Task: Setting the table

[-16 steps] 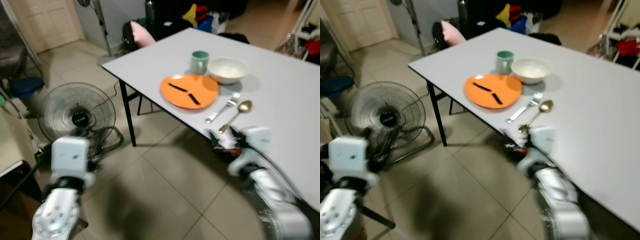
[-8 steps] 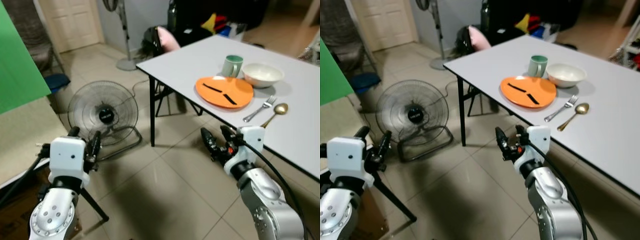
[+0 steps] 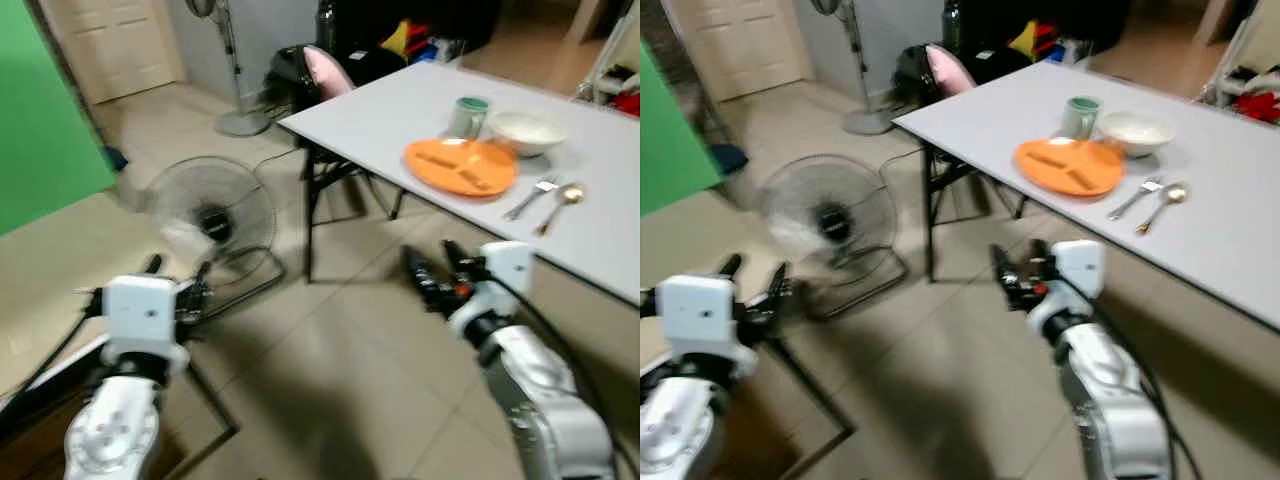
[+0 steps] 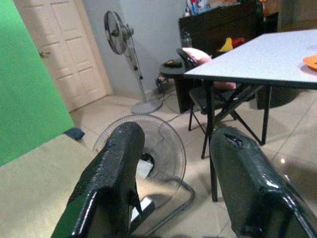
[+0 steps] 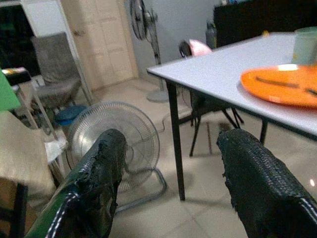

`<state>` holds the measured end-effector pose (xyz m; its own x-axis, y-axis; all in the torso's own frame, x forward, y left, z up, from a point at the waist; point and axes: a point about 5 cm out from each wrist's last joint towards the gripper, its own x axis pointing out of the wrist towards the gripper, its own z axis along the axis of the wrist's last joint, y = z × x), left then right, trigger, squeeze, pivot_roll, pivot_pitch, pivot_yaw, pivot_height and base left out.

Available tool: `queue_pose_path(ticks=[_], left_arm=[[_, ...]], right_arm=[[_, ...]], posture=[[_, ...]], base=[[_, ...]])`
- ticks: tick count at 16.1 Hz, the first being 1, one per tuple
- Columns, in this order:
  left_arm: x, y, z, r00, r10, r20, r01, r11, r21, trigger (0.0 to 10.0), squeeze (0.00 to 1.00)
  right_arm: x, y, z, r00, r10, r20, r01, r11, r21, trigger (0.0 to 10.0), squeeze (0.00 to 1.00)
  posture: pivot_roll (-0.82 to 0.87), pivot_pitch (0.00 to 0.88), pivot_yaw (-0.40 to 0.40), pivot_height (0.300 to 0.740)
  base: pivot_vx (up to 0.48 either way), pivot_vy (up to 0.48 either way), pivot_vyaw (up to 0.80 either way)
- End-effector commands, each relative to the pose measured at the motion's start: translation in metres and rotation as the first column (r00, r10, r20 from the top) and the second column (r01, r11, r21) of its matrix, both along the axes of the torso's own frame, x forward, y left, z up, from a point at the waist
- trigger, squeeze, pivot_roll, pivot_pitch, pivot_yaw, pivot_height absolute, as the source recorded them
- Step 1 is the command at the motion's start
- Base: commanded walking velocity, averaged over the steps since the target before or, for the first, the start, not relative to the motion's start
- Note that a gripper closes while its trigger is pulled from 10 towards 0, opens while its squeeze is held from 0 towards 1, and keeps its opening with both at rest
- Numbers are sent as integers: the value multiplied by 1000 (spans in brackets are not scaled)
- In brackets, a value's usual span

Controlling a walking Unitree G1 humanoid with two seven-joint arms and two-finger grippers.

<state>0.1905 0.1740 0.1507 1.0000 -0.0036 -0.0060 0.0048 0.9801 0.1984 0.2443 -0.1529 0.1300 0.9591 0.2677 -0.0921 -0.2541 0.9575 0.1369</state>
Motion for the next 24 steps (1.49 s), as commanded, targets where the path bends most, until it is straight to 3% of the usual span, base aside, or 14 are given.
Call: queue_pose_path(ticks=[1,8,10,16,21,24], left_arm=[[-1,6,1,1000,23,0,-23,1000,20,10000,0],[-4,6,1,999,39,2,-39,999,18,10000,0],[-4,7,2,999,45,3,-45,999,17,10000,0],[-5,8,4,998,55,13,-55,998,22,10000,0],[0,11,15,994,89,62,-89,996,0,10000,0],[1,12,20,993,87,83,-88,996,7,10000,0]], right_arm=[[1,6,1,1000,23,-3,-23,1000,16,10000,0],[5,11,2,998,61,-13,-60,998,20,10000,0],[5,17,3,992,127,-5,-127,992,-14,10000,0],[5,26,5,981,196,1,-196,981,17,10000,0],[11,24,6,982,190,-15,-189,981,39,10000,0],[11,33,11,968,252,-6,-251,967,39,10000,0]], posture=[[-50,0,55,740],[-39,0,38,740],[-35,0,35,740],[-27,0,33,740],[-17,0,23,740],[-17,0,23,740]], base=[[0,315,0],[0,317,0],[0,311,0],[0,313,800],[0,0,751],[0,0,183]])
